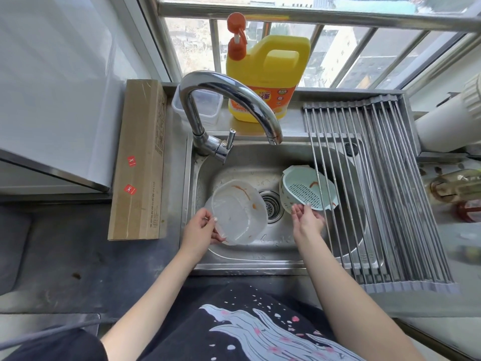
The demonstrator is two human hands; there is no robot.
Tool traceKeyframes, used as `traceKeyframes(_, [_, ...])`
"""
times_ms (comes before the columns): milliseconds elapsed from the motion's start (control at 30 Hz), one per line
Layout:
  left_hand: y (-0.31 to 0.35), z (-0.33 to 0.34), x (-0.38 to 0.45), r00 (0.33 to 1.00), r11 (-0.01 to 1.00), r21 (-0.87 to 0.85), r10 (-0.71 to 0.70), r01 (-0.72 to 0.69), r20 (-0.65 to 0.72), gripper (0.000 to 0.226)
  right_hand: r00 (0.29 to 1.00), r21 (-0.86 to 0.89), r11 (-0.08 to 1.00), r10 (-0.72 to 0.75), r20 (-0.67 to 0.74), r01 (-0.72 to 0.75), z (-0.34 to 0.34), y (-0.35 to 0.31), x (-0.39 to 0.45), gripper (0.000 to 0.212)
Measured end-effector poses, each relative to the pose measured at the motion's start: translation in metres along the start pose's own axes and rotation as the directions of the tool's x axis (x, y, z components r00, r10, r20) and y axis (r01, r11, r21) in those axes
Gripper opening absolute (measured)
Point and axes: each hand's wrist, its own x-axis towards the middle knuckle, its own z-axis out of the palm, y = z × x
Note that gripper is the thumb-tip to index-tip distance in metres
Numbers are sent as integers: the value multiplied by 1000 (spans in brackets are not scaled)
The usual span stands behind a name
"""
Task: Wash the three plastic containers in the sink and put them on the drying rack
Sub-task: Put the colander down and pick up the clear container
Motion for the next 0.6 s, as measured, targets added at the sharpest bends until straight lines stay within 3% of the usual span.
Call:
traceKeyframes(200, [1, -1, 0, 1000, 1000, -2, 15, -15, 7, 20, 998, -123, 992, 28, -47, -34, 0, 3, -6, 12])
traceKeyframes(333, [0, -3, 0, 1000, 1000, -19, 18, -17, 7, 17, 995, -451, 887, 95, -29, -98, 0, 14, -21, 8])
traceKeyframes(400, [1, -4, 0, 1000, 999, -34, 24, -23, 17, 14, 989, -653, 756, 124, 80, -42, 1, 20, -27, 17])
traceKeyframes(467, [2, -5, -1, 999, 998, -49, 39, -38, 33, 14, 967, -852, 508, 127, 219, 126, 2, 21, -31, 30])
traceKeyframes(533, [3, -5, -3, 996, 997, -49, 65, -62, 56, 14, 931, -921, 233, 117, 346, 313, 0, 19, -32, 32])
traceKeyframes(600, [4, -7, -4, 992, 995, -45, 91, -88, 86, 13, 903, -911, 138, 141, 406, 389, -4, 13, -32, 28])
